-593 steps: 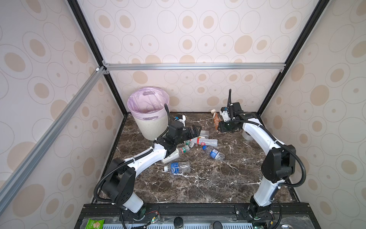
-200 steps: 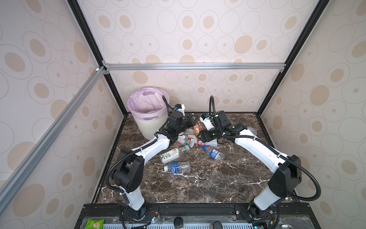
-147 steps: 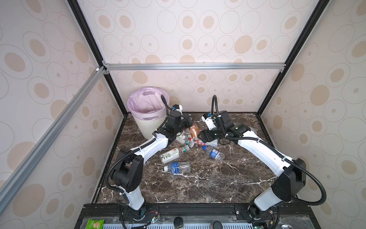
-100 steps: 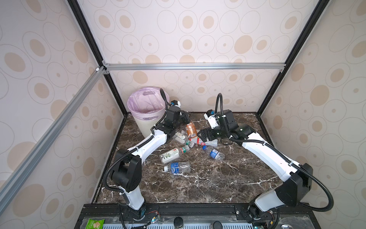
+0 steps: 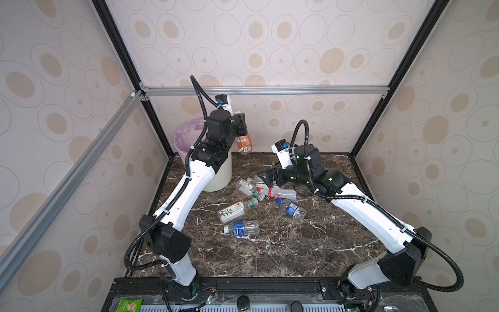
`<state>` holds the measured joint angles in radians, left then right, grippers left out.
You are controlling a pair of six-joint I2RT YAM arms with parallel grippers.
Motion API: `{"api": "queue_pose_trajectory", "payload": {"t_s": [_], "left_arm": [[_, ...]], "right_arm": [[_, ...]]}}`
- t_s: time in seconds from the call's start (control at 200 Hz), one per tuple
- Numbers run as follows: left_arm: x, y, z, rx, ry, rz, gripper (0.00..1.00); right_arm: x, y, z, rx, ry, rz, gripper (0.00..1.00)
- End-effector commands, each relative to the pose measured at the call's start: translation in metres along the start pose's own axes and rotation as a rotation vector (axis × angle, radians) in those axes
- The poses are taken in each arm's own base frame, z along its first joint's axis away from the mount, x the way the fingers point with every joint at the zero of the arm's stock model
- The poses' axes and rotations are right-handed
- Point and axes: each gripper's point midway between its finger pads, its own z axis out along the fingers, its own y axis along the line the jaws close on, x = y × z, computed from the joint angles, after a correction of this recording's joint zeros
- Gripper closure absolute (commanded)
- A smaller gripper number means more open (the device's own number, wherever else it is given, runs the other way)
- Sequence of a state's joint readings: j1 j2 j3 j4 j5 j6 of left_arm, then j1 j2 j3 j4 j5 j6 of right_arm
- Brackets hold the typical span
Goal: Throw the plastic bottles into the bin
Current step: 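Carry the coffee bottle over the bin with the left gripper while the right releases, then open the left gripper to drop the coffee bottle into the bin, then move both grippers back down over the bottle pile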
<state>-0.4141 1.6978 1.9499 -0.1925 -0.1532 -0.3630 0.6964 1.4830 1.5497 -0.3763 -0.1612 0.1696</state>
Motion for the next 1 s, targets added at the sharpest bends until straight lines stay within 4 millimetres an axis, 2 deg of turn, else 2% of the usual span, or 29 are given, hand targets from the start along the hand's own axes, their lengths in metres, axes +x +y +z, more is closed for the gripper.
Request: {"api": "queue_pose_trajectory", "payload": {"t_s": [0.0, 0.175, 0.34, 0.44, 0.495, 0.55, 0.635, 0.725, 0.79, 0.83, 0.875, 0.9, 0.955, 0.995], "left_arm": [[-0.049, 0.02, -0.026, -0.109, -0.107, 0.128, 0.69], [-0.096, 0.036, -0.058, -0.194, -0.257, 0.192, 0.67], [-0.146, 0.041, -0.106, -0.244, -0.43, 0.218, 0.67], [-0.165, 0.048, -0.129, -0.281, -0.517, 0.217, 0.67], [-0.168, 0.051, -0.132, -0.293, -0.534, 0.219, 0.67], [-0.164, 0.057, -0.126, -0.309, -0.525, 0.224, 0.67], [-0.148, 0.072, -0.103, -0.329, -0.472, 0.224, 0.67], [-0.115, 0.098, -0.065, -0.347, -0.367, 0.209, 0.65], [-0.081, 0.123, -0.03, -0.364, -0.24, 0.174, 0.61], [-0.061, 0.134, -0.012, -0.385, -0.158, 0.159, 0.5], [-0.044, 0.142, 0.003, -0.401, -0.081, 0.143, 0.3], [-0.037, 0.142, 0.01, -0.393, -0.047, 0.136, 0.22], [-0.035, 0.134, 0.016, -0.344, -0.019, 0.117, 0.07], [-0.037, 0.125, 0.016, -0.298, -0.022, 0.092, 0.01]], "right_arm": [[-0.035, 0.024, -0.007, -0.053, -0.106, -0.06, 0.0], [-0.051, 0.042, -0.011, -0.087, -0.152, -0.093, 0.0], [-0.052, 0.046, -0.009, -0.099, -0.146, -0.092, 0.0], [-0.048, 0.045, -0.006, -0.096, -0.138, -0.087, 0.0], [-0.045, 0.044, -0.002, -0.093, -0.13, -0.082, 0.0], [-0.043, 0.044, 0.0, -0.095, -0.122, -0.079, 0.0], [-0.039, 0.043, 0.005, -0.096, -0.11, -0.071, 0.0], [-0.035, 0.043, 0.008, -0.097, -0.099, -0.067, 0.0], [-0.032, 0.042, 0.009, -0.097, -0.091, -0.067, 0.0], [-0.03, 0.042, 0.009, -0.095, -0.084, -0.066, 0.0], [-0.027, 0.041, 0.01, -0.092, -0.077, -0.068, 0.0], [-0.026, 0.04, 0.01, -0.09, -0.076, -0.07, 0.0], [-0.024, 0.039, 0.009, -0.081, -0.074, -0.071, 0.0], [-0.023, 0.038, 0.009, -0.077, -0.074, -0.073, 0.0]]}}
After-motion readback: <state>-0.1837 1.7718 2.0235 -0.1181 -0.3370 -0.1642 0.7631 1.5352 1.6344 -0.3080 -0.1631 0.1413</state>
